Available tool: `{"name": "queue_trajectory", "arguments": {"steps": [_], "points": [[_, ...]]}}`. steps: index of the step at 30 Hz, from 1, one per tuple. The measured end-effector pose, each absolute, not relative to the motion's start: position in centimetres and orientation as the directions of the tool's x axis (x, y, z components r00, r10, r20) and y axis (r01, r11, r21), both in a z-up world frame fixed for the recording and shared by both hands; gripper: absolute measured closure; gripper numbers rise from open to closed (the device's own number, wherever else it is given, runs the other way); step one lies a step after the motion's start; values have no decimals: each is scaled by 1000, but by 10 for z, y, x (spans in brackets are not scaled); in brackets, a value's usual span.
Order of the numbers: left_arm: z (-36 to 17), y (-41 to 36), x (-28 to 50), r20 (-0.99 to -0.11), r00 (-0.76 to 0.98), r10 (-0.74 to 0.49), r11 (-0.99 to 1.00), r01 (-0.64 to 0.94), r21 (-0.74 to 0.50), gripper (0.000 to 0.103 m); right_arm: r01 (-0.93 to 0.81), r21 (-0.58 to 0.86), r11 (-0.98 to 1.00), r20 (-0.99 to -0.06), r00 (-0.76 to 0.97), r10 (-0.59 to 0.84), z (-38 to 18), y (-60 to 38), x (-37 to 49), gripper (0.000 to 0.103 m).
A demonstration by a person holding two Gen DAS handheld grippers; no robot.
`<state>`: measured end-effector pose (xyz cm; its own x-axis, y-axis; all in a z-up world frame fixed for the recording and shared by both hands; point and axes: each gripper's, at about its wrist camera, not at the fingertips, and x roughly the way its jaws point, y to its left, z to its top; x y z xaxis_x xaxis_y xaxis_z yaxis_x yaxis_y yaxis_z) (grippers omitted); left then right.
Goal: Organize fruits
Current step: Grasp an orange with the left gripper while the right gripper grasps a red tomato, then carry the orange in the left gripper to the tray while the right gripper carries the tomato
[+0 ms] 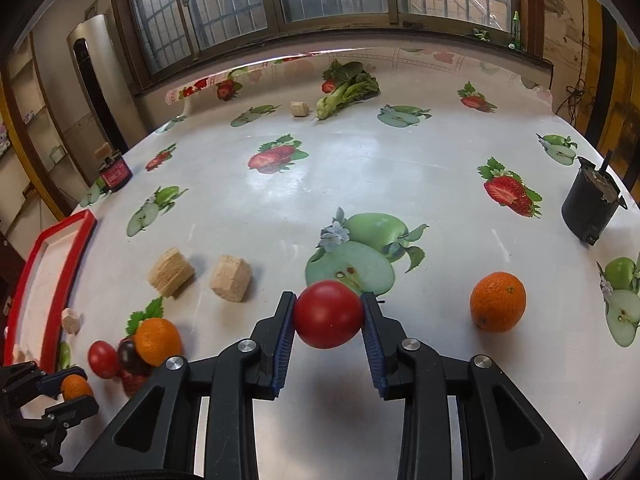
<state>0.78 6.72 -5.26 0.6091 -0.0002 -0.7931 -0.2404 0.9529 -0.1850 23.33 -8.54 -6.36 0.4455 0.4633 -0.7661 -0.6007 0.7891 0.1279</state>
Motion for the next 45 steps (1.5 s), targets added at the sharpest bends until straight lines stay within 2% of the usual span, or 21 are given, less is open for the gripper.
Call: {"name": "queue_trajectory", "arguments": {"steps": [7, 17, 45], "points": [[-35, 88, -16, -763, 646, 21, 935, -282, -213, 72, -640, 204, 740, -727, 408, 553, -38, -86, 192, 70], [-21, 120, -56, -732, 676, 81, 910, -350, -223, 72, -720, 232, 655, -705, 339, 622, -21, -57, 136, 70], [-4, 196, -133, -687, 681, 254, 810, -538, -233, 72, -865, 228, 446, -687, 182, 704, -6, 45, 46, 70]]}}
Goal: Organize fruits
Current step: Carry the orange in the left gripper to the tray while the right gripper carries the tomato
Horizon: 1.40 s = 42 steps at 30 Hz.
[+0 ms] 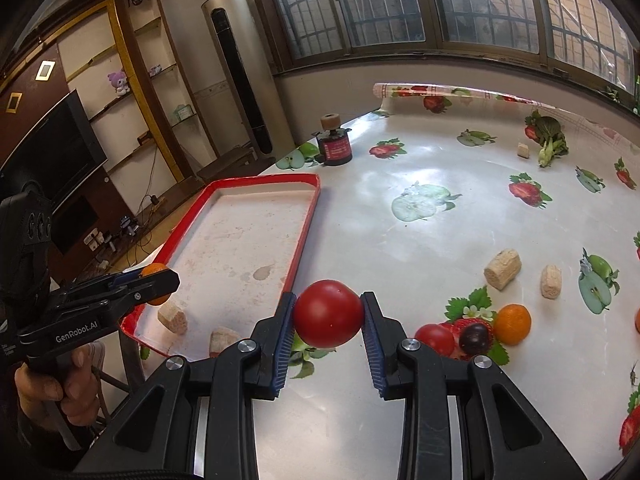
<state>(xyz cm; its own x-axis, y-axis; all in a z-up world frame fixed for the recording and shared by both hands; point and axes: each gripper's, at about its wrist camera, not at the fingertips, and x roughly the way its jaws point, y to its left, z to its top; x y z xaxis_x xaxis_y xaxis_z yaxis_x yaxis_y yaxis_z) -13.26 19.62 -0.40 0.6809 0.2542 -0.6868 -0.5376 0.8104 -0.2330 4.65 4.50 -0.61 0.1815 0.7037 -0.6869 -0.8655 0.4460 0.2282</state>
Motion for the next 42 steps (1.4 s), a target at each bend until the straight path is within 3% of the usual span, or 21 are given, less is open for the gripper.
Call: {"name": "queue_trajectory", "arguments": {"steps": [17, 42], "points": [[-14, 238, -148, -706, 638, 309, 754, -617, -227, 72, -896, 270, 351, -694, 71, 717, -18, 105, 23, 70], [-60, 264, -143, -799, 520, 304, 724, -671, -161, 72, -938, 225, 264, -808, -28, 588, -83, 173, -1, 70]]}}
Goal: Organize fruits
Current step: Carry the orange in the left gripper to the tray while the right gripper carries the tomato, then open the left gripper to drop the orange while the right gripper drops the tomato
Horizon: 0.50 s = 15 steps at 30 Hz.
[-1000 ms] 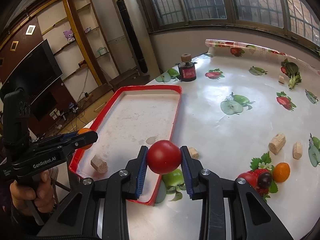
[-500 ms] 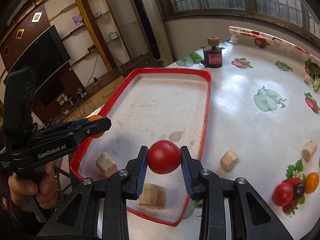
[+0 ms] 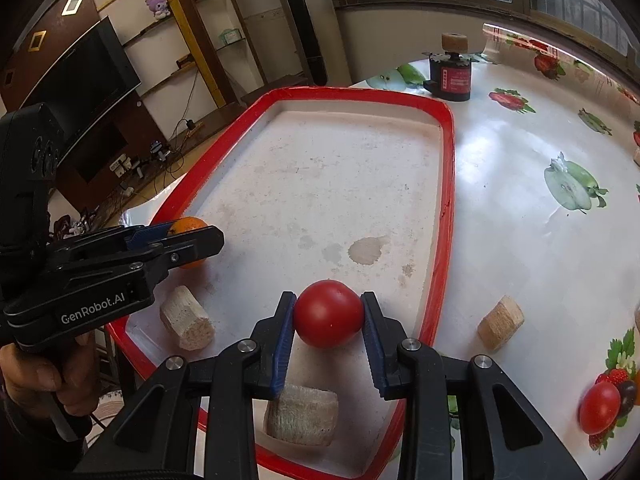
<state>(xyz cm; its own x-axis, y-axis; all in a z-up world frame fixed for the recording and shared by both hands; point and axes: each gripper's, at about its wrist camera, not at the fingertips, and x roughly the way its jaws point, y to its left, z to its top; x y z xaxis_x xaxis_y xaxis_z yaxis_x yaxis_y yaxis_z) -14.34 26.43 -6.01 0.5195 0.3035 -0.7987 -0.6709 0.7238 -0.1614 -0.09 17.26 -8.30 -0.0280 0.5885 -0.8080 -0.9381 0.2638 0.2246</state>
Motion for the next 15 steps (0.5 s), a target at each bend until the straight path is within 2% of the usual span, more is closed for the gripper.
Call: {"name": "queue_trajectory", "arguments": {"steps": [5, 9, 11, 13, 15], "points": [[-61, 263, -141, -811, 497, 308, 732, -669, -132, 71, -944, 211, 254, -812, -25, 583, -84, 174, -3, 69], [-57, 266, -144, -810, 511, 289, 720, -674, -168, 69, -946, 206, 249, -814, -25, 580, -83, 173, -4, 67], [-53, 266, -144, -805, 517, 291, 715, -676, -176, 57, -945, 215, 247, -809, -30, 587, -81, 170, -4, 56], [-48, 263, -145, -797, 519, 308, 714, -680, -167, 51, -947, 205, 247, -804, -19, 595, -77, 167, -6, 53], [-43, 261, -146, -790, 520, 325, 714, -683, -156, 51, -949, 198, 245, -799, -11, 601, -72, 163, -7, 53]]}}
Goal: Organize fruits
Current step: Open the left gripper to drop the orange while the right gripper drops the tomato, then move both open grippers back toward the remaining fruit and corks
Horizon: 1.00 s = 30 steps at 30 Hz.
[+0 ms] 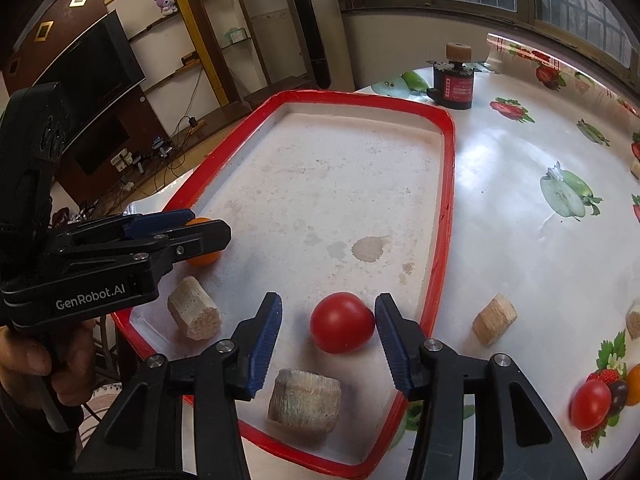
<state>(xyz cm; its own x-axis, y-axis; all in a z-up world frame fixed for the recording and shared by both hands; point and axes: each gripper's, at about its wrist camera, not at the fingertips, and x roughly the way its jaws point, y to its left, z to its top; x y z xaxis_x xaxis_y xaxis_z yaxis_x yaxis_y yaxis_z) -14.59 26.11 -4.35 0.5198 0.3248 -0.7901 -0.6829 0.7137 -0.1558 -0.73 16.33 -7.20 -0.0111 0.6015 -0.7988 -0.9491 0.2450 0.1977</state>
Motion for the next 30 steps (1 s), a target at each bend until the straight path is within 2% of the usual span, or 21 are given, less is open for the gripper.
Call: {"name": "queue_trajectory", "arguments": {"steps": [14, 30], "points": [[-32, 251, -147, -782, 522, 341, 714, -685, -146, 51, -938, 208, 279, -762, 23, 647, -46, 125, 0, 48], [-18, 223, -134, -770, 545, 331, 753, -645, -133, 51, -874, 242, 420, -741, 113, 662, -37, 55, 45, 47]]}}
